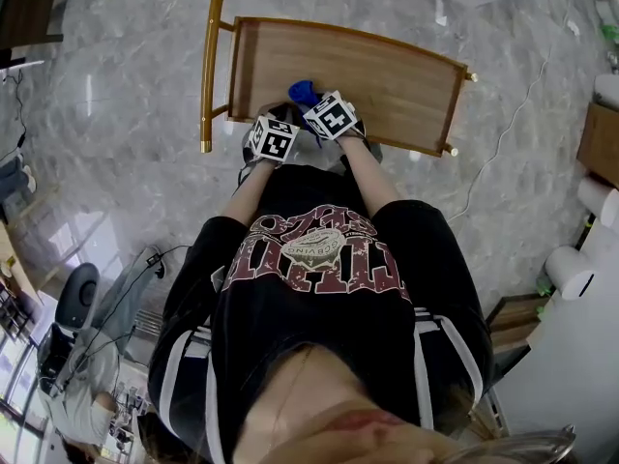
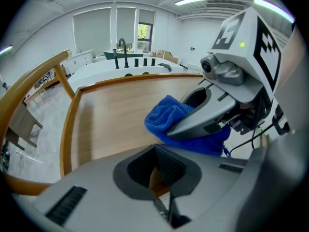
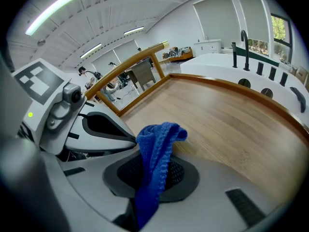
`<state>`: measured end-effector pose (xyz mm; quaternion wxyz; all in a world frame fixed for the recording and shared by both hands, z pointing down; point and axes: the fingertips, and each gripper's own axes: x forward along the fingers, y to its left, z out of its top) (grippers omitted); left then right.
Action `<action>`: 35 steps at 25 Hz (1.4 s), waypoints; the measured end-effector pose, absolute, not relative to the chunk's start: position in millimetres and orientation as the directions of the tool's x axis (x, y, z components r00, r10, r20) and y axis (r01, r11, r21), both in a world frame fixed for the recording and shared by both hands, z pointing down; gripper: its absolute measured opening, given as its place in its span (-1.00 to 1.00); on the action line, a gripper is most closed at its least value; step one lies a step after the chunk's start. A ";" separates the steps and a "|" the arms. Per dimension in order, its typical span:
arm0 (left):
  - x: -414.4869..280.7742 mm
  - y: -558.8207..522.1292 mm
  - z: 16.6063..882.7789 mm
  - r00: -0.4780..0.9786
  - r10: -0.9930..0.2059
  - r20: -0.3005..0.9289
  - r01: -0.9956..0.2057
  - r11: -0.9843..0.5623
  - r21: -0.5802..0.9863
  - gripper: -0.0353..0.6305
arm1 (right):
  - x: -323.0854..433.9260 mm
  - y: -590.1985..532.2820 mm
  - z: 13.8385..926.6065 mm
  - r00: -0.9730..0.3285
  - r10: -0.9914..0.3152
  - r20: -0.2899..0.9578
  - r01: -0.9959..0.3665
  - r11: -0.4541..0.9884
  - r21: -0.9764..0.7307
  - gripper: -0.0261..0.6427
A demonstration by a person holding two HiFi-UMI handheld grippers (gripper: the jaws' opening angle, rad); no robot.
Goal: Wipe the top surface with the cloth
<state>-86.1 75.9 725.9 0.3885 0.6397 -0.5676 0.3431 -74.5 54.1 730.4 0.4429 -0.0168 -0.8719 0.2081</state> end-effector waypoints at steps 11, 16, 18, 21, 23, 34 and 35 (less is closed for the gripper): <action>-60.4 50.3 727.7 0.173 -0.437 0.883 -0.982 -0.146 0.120 -0.75 | -44.1 35.3 731.0 -0.612 0.180 0.770 -0.225 0.894 -0.387 -0.73; -47.1 41.6 727.5 0.193 -0.421 0.886 -0.975 -0.185 0.125 -0.75 | -22.2 26.1 729.6 -0.607 0.151 0.780 -0.274 0.882 -0.384 -0.73; -39.8 38.0 727.2 0.205 -0.414 0.887 -0.970 -0.209 0.127 -0.75 | -13.6 21.7 729.1 -0.608 0.136 0.782 -0.296 0.875 -0.382 -0.73; -30.3 32.4 728.5 0.221 -0.411 0.885 -0.962 -0.239 0.129 -0.75 | -2.2 16.2 730.2 -0.604 0.111 0.789 -0.330 0.866 -0.375 -0.73; -23.6 29.3 729.5 0.229 -0.409 0.883 -0.958 -0.256 0.130 -0.75 | 5.5 14.2 731.7 -0.601 0.096 0.793 -0.349 0.861 -0.369 -0.73; 12.9 10.1 724.8 0.280 -0.391 0.877 -0.927 -0.348 0.141 -0.75 | 47.1 -2.3 729.8 -0.584 0.030 0.811 -0.437 0.831 -0.345 -0.73; 15.2 8.7 724.4 0.283 -0.390 0.876 -0.924 -0.355 0.140 -0.75 | 49.5 -3.1 730.0 -0.584 0.025 0.812 -0.443 0.828 -0.344 -0.73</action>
